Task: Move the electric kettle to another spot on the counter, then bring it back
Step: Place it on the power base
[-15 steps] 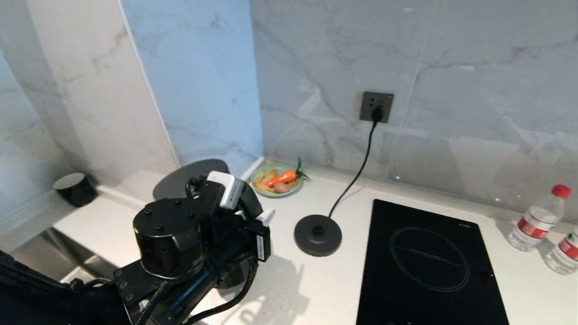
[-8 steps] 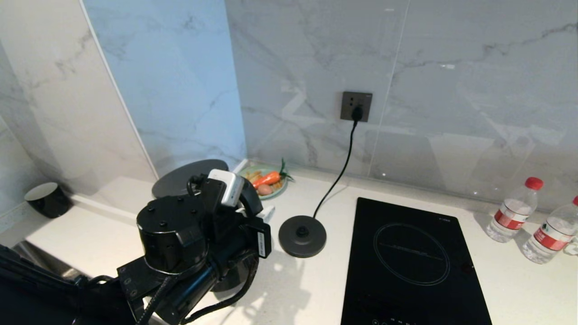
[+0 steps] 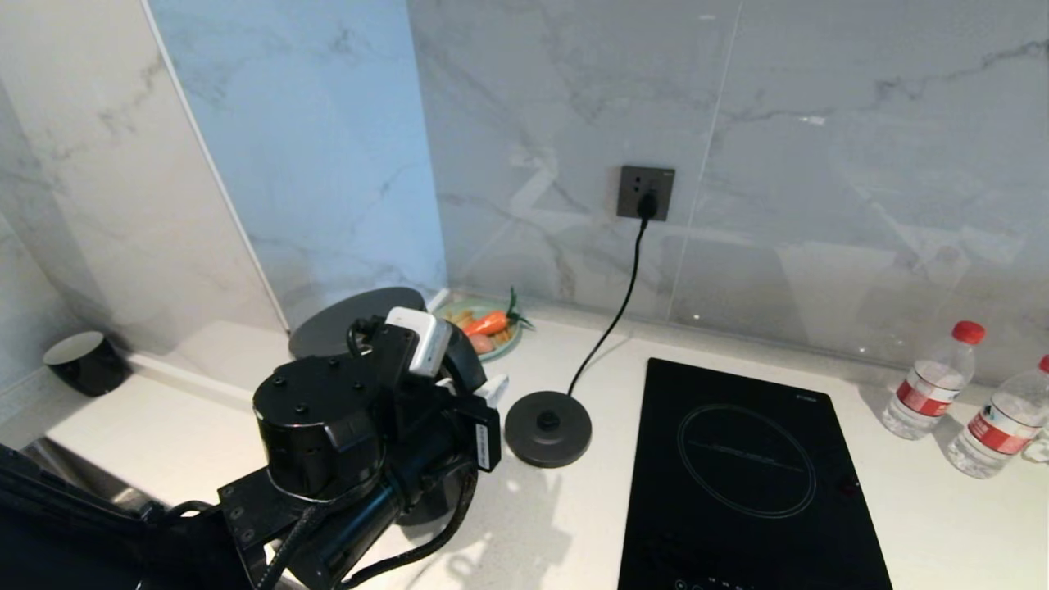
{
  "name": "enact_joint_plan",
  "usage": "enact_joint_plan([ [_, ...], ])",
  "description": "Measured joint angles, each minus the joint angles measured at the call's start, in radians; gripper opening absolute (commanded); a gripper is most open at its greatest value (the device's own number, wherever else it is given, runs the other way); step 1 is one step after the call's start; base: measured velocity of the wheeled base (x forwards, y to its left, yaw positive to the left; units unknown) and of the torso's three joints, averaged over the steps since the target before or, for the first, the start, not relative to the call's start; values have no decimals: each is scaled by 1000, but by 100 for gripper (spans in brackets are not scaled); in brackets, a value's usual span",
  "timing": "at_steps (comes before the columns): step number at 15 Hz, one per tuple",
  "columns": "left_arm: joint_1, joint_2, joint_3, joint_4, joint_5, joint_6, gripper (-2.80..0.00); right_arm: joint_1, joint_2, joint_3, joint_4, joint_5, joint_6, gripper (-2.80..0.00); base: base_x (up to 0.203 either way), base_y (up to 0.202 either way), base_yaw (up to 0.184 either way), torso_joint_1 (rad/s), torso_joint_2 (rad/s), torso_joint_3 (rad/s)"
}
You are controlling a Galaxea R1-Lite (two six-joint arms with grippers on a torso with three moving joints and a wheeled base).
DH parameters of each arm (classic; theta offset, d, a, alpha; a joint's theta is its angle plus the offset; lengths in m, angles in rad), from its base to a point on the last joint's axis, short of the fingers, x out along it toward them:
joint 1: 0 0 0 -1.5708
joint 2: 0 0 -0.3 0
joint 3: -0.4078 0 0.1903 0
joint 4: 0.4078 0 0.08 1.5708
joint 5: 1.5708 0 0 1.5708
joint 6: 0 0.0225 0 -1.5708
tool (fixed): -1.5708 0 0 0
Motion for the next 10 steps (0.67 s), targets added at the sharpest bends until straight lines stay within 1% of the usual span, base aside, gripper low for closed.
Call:
enact_joint_plan([
  [2,-1,0,-1,-3,1,0,-280,0,0,0,0,0,0,-280,-2,2,-82,2,3,6],
  [3,-1,0,-1,-1,1,0,-280,0,0,0,0,0,0,-280,-2,6,-158,2,2,12],
  [8,-2,1,-9,1,-1,3,-280,0,0,1,0,0,0,-280,2,9,-203,2,6,3],
  [10,-3,5,-17,10,-1,3,-280,0,0,1,0,0,0,-280,5,7,-114,0,4,2],
])
